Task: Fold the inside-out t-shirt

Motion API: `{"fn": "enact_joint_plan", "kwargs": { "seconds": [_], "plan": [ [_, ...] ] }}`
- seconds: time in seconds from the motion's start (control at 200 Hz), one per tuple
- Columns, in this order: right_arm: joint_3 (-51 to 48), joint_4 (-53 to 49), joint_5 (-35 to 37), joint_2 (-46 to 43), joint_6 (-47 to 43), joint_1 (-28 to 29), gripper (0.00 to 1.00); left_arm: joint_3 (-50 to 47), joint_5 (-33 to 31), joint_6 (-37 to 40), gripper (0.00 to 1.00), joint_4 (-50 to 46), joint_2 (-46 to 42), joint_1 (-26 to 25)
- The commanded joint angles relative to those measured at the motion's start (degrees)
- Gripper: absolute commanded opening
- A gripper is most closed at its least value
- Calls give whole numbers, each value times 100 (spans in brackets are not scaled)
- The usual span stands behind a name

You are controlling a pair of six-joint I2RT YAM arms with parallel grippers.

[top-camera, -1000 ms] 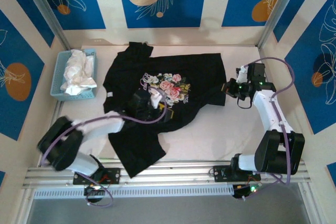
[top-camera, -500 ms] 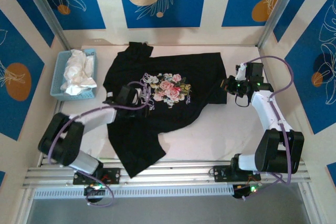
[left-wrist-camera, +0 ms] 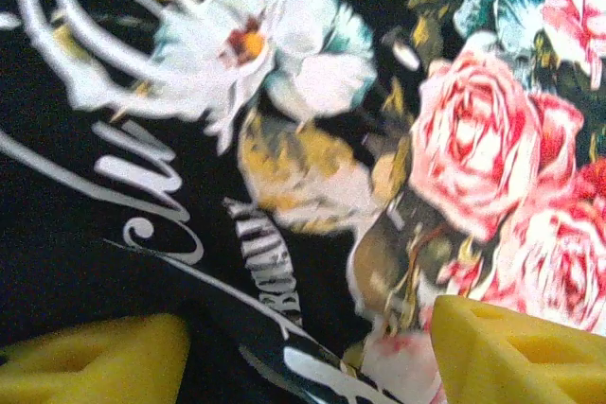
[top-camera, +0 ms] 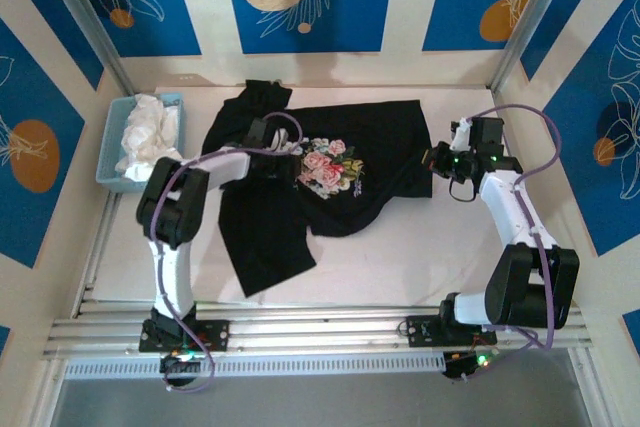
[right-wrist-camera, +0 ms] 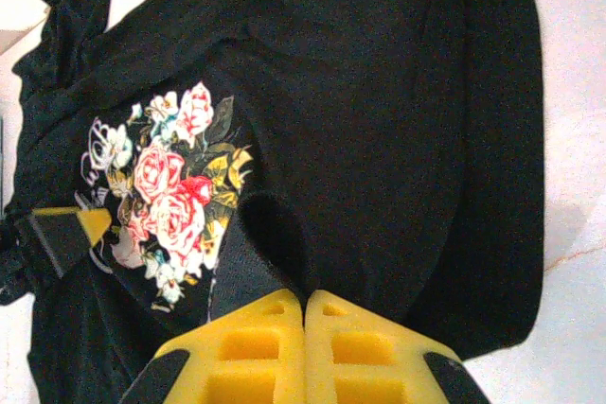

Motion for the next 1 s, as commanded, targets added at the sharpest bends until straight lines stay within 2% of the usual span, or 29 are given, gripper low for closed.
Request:
{"fn": "enact_joint_plan", "kwargs": {
  "seconds": [0.0,0.055,0.115,0.23,0.295,0.425,0.555,0.64,0.785,0.99],
  "plan": [
    [233,11,110,85,-57,-92,0,1062,65,309,68,-954,465,141],
    [227,-32,101,56,-55,-93,0,1221,-58,383,68,-1074,324,145],
    [138,-27,57,-33,-59,-84,0,878,-165,388,68,-956,-189,137],
    [-83,35,-67,-202,-11,-40,0,-859,-311,99,69,-275,-1713,47],
    [-133,21,-133,-254,-18,-12,0,-1949,-565,-37,70,-212,-2619,-8],
    [-204,-10,-141,-363,-100,116,0,-3751,-1382,-390,72,-861,-4291,-291],
    [-302,127,-114,-404,-83,239,0,-4642,-1677,-1008,72,-1814,-5438,-836],
    [-238,146,-119,-346,-101,263,0,-4839,-1705,-1263,71,-2235,-5613,-1285],
    [-216,159,-171,-310,-104,280,0,-4832,-1695,-1436,70,-2536,-5308,-1904],
    [-302,176,-207,-359,-123,285,0,-4825,-1548,-1377,65,-2227,-4759,-2285]
  ]
}}
